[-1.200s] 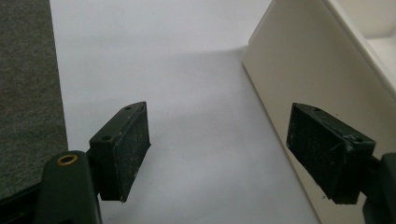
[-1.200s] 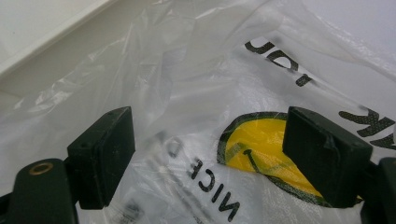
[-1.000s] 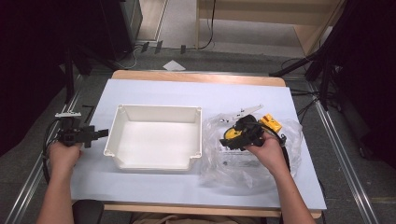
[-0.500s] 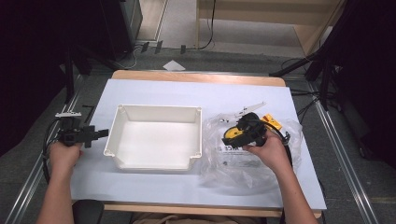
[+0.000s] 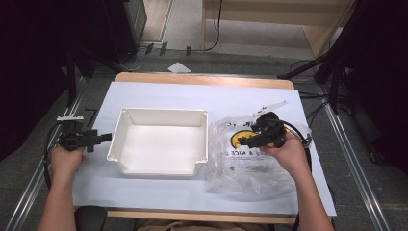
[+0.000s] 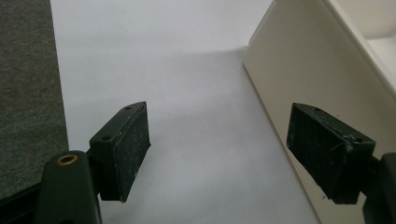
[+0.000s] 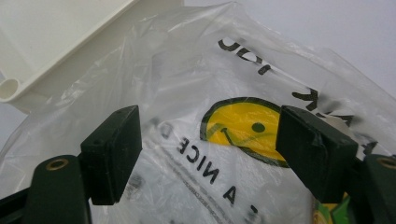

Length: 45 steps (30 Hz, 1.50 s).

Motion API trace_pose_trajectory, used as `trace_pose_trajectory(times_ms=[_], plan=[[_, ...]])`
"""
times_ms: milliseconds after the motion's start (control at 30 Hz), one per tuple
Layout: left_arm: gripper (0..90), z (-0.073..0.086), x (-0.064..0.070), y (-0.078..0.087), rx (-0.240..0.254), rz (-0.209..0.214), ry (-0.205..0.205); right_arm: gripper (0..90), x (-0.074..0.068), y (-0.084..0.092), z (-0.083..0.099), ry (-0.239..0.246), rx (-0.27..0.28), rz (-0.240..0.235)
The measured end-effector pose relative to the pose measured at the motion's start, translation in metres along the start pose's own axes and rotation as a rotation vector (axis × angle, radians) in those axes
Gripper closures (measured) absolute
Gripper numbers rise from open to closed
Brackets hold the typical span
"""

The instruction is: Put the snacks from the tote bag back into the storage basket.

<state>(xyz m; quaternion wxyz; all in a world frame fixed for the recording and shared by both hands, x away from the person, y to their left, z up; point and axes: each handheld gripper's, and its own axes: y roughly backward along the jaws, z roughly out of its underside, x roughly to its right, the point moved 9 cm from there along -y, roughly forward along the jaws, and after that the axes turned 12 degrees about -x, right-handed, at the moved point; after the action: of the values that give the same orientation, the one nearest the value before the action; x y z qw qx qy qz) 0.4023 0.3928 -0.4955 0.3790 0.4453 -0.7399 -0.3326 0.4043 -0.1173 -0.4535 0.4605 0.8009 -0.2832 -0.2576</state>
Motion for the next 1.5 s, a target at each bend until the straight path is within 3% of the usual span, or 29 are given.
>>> trace_pose_trajectory(times_ms=[1000,1500], plan=[[22.5,0.000,0.002,-0.001,-0.008,0.003,0.000,30.3,0.027,0.043,0.019,-0.034,0.014,0.051],[22.5,0.000,0.002,-0.002,-0.011,0.002,-0.004,31.2,0.051,0.063,0.033,-0.109,0.042,0.095]])
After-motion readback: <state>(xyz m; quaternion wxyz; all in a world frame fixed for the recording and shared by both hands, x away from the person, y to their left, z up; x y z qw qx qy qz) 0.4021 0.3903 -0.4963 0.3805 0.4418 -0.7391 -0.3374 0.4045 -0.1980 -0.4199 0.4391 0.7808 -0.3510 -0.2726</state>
